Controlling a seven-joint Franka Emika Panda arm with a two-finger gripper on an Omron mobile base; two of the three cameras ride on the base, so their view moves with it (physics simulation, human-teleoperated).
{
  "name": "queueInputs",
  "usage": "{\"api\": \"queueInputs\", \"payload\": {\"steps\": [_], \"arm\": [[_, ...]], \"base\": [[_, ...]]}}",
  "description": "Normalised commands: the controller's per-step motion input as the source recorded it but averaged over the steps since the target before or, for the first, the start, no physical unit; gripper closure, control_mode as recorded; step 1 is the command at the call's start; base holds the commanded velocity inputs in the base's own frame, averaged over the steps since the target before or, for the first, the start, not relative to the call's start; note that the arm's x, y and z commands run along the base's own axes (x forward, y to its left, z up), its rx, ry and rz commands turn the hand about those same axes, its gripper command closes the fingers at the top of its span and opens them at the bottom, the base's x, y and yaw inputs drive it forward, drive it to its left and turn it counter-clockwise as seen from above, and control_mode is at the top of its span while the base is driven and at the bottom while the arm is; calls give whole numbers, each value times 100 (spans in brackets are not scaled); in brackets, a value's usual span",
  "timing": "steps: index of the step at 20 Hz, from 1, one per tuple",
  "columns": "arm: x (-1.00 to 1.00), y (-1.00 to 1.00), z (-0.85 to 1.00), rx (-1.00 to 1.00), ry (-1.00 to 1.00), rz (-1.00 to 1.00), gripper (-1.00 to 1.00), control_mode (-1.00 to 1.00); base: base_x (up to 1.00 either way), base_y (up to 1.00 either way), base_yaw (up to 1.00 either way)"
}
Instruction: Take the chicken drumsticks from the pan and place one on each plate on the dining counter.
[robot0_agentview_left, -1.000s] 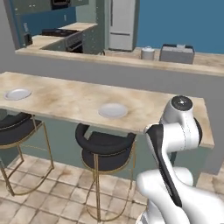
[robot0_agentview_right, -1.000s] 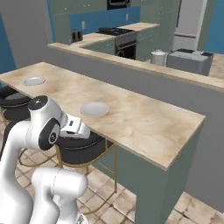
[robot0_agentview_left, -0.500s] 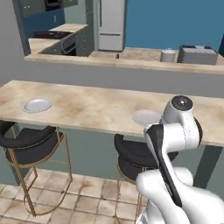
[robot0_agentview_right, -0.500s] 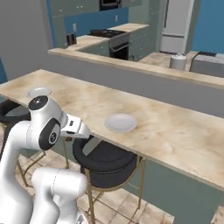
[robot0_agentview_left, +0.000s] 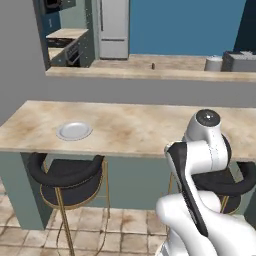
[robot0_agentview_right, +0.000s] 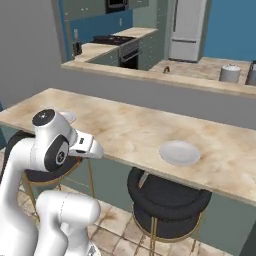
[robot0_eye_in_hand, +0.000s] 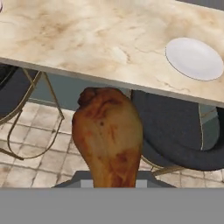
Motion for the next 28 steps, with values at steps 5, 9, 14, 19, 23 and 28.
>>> {"api": "queueInputs", "payload": {"steps": [5,9,14,19,23,28], "arm": [[0,0,0,0,0,0,100,100],[0,0,0,0,0,0,100,100],[0,0,0,0,0,0,100,100],[25,16,-5,0,-3,-5,100,-100],[57,14,-1,0,-4,-5,100,-100],[57,20,0,0,0,0,100,-100]], "base": [[27,99,-28],[42,83,-25],[54,61,-21],[35,25,-9],[0,0,0],[0,0,0]]}}
